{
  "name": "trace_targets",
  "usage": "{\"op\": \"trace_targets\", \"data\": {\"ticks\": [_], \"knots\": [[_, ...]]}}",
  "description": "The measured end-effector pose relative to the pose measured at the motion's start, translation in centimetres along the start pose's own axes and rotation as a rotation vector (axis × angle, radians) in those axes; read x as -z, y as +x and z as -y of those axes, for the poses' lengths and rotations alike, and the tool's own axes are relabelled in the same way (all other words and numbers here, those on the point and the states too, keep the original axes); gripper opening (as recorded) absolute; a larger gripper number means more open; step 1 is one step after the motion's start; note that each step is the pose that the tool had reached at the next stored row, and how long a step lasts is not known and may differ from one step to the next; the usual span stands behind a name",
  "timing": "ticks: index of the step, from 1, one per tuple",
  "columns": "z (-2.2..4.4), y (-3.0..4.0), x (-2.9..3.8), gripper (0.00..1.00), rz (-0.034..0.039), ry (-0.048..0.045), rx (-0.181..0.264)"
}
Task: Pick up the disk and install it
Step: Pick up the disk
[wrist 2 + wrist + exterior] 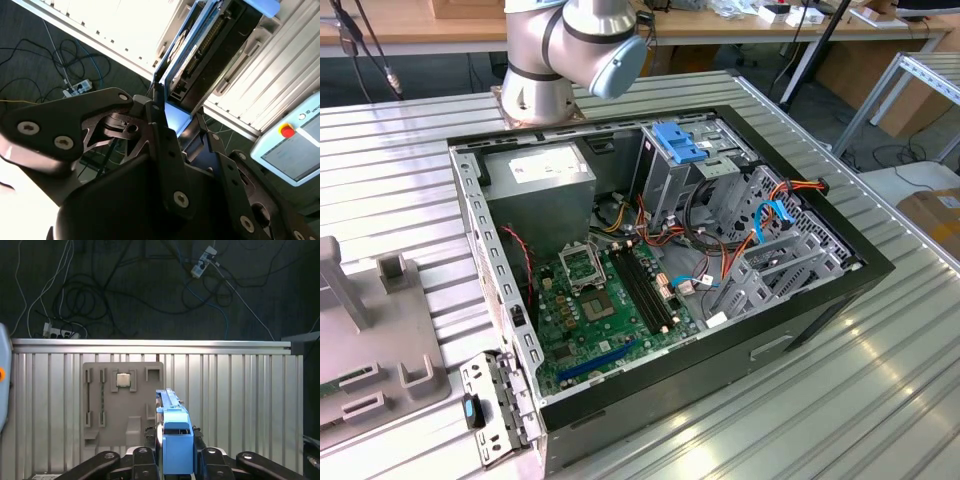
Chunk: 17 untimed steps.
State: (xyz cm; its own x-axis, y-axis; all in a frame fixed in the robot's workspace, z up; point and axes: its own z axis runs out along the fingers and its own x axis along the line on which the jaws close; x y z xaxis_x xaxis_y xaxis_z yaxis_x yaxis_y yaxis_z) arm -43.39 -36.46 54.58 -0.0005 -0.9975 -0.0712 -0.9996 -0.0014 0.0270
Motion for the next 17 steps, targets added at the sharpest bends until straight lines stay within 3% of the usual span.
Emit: {"op": "trace_targets", "data": {"ticks": [5, 17], "knots": [[1.63, -0.10, 0.04, 0.36, 0.0001, -0.0001, 0.000], [3.60, -0.28, 0.08, 0.36, 0.0000, -0.0001, 0.000]]}}
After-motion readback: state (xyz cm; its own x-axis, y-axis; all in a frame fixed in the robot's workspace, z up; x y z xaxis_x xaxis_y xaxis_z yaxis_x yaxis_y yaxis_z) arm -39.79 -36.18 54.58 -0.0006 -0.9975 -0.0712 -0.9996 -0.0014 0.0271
